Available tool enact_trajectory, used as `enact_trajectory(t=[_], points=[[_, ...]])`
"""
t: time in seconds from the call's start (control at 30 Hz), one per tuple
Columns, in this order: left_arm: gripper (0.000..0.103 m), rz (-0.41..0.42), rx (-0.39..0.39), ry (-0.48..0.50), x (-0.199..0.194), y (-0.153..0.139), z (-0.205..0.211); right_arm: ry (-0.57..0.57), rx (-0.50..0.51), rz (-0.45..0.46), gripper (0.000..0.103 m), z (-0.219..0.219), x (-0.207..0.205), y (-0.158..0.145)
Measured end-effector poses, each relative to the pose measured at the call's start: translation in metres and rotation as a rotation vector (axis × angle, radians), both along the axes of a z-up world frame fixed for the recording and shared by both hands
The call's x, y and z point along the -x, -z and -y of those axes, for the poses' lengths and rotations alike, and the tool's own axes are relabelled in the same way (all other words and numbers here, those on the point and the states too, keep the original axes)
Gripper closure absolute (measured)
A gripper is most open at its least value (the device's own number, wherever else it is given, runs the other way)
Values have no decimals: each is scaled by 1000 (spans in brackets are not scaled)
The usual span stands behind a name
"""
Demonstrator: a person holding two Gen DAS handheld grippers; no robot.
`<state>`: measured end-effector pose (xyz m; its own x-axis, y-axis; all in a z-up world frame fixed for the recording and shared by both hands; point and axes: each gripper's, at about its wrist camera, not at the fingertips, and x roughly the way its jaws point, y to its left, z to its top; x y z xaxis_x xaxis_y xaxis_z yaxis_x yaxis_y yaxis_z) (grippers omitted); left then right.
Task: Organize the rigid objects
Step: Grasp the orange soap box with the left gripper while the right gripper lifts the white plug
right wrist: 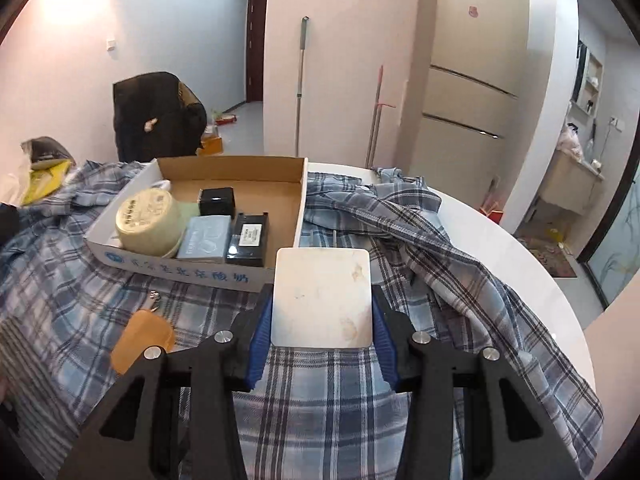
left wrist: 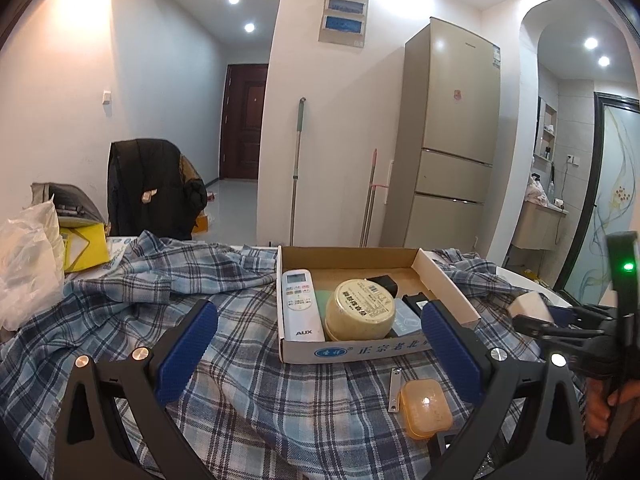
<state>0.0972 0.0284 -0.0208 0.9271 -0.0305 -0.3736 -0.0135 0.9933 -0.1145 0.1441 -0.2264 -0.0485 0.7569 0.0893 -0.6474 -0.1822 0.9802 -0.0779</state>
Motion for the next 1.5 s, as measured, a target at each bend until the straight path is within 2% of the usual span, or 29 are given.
enact_trajectory(t=[0.1,0.17,0.2,0.27,0.4,0.47,0.57,0.6,0.8,0.9,1.03,1.17,1.3,1.4,1.5], points=[[0,-5,3,14,0,-2,0,-32,0,-43,59,4,5,7],[0,-21,-14,75,-1,-3,8,-9,30,-68,59,5,3,17],[0,-47,-41,105,-2,-2,16,8,30,-95,59,6,0,22],[0,-99,-123,103,-4,1,34,22,7,-148,59,11,-8,28],[0,-108,-192,168,-3,1,55,28,2,-216,59,14,-16,41],[0,-128,-225,159,-5,1,61,31,1,-256,59,17,-18,49],[0,-216,-246,77,-20,4,63,60,6,-287,59,19,-23,55],[0,-261,-215,66,-27,7,59,58,1,-290,59,20,-23,56],[0,-454,1,143,-47,16,48,52,-19,-294,58,24,-23,57],[0,-538,22,152,-56,26,55,50,-20,-295,58,24,-23,57],[1,-609,50,191,-63,36,67,48,-15,-295,58,22,-24,57],[30,-694,92,197,-71,45,72,47,-14,-294,58,22,-24,57],[48,-760,144,230,-77,56,76,41,-15,-295,58,22,-24,57],[51,-774,132,244,-78,58,81,38,-14,-295,58,21,-24,57],[51,-769,71,242,-78,57,90,38,-13,-295,58,21,-24,57]])
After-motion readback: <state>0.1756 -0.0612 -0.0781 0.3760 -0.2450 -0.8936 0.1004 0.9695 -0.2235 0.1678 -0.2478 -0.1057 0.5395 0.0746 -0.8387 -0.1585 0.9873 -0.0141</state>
